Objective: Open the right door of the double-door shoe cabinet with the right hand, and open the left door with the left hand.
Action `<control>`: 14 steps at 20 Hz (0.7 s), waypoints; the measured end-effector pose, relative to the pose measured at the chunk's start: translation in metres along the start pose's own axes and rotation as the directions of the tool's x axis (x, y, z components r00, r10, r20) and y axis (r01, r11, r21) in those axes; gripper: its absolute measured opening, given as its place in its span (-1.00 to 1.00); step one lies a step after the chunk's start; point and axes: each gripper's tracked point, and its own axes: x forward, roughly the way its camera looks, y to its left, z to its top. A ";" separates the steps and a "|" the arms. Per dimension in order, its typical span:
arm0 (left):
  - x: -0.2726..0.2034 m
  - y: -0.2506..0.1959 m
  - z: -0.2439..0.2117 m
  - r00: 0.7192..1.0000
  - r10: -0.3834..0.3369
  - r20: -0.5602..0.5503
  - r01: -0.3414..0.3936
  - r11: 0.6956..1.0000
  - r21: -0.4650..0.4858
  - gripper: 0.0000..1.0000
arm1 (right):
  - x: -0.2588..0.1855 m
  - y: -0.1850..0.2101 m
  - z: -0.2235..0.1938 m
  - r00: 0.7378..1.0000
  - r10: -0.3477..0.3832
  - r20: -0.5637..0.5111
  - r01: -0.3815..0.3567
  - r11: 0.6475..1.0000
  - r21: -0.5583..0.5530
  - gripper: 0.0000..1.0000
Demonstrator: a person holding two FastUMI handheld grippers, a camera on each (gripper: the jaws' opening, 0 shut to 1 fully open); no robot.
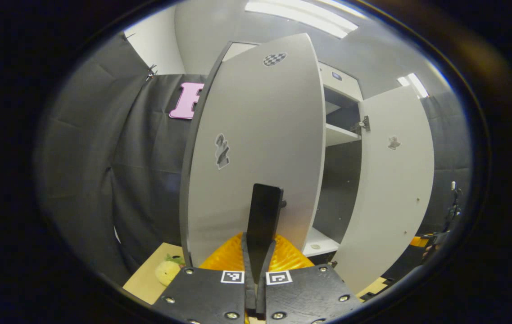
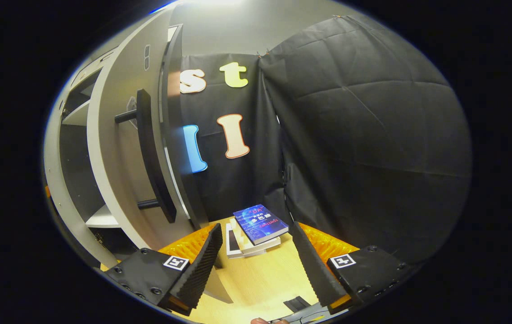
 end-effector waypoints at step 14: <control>-0.013 0.027 0.007 0.997 0.079 0.009 -0.079 0.997 0.011 -0.95 | 0.007 0.005 -0.003 1.000 -0.006 -0.010 0.006 1.000 -0.005 0.96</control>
